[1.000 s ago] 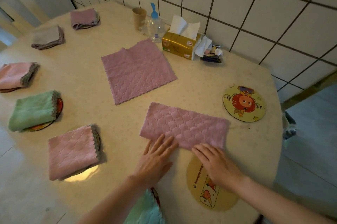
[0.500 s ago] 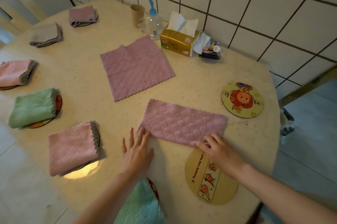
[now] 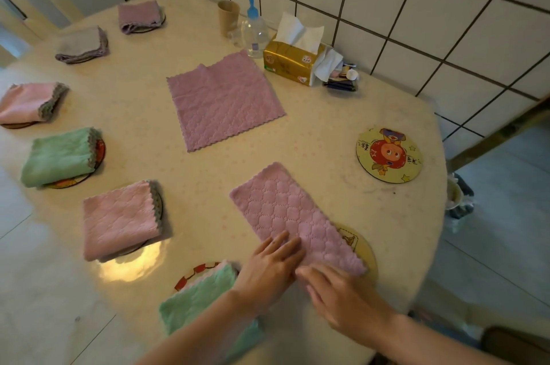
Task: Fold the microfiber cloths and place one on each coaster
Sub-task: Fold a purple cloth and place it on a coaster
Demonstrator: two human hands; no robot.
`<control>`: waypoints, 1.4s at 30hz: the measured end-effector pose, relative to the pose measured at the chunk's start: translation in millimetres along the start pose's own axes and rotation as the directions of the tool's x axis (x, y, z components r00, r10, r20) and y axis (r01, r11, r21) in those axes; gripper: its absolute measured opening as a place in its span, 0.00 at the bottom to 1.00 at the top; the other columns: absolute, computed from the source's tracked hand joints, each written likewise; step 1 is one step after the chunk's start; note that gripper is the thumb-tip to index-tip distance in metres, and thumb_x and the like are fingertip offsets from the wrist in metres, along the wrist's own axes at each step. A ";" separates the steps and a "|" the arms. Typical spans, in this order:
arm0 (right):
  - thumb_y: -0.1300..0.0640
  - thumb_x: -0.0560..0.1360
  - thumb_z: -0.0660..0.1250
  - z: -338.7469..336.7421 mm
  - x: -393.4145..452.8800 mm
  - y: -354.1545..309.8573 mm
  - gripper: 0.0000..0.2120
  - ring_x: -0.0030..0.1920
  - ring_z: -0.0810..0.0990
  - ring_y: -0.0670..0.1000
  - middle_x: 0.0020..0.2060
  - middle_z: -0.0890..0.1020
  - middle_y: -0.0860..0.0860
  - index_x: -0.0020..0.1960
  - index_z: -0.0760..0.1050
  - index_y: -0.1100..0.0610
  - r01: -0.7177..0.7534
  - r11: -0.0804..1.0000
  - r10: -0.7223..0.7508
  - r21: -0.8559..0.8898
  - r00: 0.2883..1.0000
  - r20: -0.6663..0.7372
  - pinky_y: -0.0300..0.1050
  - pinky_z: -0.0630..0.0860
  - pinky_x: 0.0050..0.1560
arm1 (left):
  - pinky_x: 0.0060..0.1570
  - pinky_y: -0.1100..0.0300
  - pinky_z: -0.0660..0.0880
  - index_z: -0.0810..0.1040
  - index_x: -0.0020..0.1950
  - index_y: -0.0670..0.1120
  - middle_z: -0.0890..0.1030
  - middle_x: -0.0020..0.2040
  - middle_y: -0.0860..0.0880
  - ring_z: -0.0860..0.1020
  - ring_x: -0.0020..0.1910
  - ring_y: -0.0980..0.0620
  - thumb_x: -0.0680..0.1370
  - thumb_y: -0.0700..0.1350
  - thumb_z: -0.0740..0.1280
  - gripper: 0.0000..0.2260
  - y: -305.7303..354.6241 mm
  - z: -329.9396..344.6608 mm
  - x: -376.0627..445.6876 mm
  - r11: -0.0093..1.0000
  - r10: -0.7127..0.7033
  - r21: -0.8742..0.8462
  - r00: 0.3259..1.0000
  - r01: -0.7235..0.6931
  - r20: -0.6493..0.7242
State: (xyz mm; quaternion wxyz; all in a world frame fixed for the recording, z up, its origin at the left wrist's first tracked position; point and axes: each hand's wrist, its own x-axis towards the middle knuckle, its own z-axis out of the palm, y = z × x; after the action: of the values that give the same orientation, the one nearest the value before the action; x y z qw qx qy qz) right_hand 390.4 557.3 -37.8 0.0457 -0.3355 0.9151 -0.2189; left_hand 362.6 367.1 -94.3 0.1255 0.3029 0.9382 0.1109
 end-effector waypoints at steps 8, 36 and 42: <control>0.74 0.56 0.70 3.1 25.4 74.5 0.44 0.66 0.72 0.52 0.67 0.73 0.52 0.70 0.66 0.55 0.183 0.941 -0.092 -0.285 0.948 0.306 0.47 0.75 0.61 | 0.70 0.51 0.63 0.67 0.72 0.57 0.67 0.73 0.55 0.64 0.73 0.52 0.81 0.54 0.55 0.19 -31.4 -15.0 -33.8 0.976 0.218 0.000 0.970 -0.220 0.105; 0.46 0.76 0.63 20.7 131.5 82.2 0.12 0.49 0.81 0.50 0.49 0.81 0.50 0.53 0.72 0.53 -0.649 0.568 0.586 0.506 0.751 0.305 0.50 0.80 0.49 | 0.27 0.58 0.79 0.73 0.55 0.42 0.82 0.43 0.45 0.81 0.35 0.52 0.77 0.50 0.68 0.14 -73.9 -50.7 18.1 -0.154 -0.733 -0.895 0.558 0.419 0.388; 0.50 0.79 0.58 20.1 137.7 73.2 0.05 0.30 0.74 0.46 0.33 0.78 0.47 0.49 0.68 0.51 -0.572 0.684 0.571 0.452 0.806 0.155 0.45 0.72 0.31 | 0.38 0.46 0.80 0.70 0.42 0.44 0.77 0.39 0.43 0.77 0.37 0.47 0.80 0.47 0.64 0.09 -89.8 -51.3 32.3 -0.061 -0.811 -0.931 0.527 0.359 0.256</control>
State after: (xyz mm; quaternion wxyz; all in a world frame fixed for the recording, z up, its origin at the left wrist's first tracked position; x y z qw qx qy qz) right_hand 245.4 512.2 -78.7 0.1937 -0.0120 0.8901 -0.4123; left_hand 273.1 308.5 -76.9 0.1225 -0.3129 0.7118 0.6168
